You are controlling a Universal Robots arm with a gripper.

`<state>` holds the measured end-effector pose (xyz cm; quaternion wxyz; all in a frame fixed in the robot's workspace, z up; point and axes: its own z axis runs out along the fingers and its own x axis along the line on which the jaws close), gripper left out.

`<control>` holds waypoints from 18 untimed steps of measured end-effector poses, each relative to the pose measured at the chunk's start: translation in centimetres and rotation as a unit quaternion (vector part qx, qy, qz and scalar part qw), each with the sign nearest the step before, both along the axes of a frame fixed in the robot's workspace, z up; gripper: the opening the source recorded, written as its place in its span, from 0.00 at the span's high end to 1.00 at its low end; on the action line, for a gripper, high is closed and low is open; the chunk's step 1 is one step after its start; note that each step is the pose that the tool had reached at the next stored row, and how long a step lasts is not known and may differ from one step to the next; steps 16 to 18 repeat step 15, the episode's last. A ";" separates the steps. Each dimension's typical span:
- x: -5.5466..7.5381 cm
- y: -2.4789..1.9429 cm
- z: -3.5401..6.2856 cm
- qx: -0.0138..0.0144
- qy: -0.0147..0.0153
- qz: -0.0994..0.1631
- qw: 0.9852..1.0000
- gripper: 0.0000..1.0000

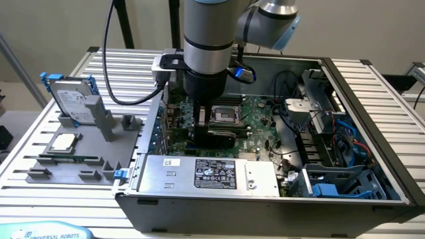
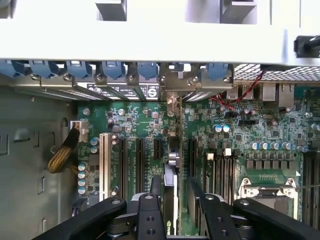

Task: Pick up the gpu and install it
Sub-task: 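Press down on the gpu until it lock into place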

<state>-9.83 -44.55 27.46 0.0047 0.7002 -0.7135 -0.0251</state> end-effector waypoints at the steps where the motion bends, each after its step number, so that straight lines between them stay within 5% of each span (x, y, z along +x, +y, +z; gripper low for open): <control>1: 0.0 0.00 0.18 0.000 0.000 0.000 1.000 0.65; 5: 0.0 0.01 0.63 0.000 0.000 0.000 1.000 0.65; 12: 0.0 0.01 0.68 0.000 0.000 0.000 1.000 0.89; 18: 0.0 0.01 0.68 0.000 0.000 0.000 1.000 0.89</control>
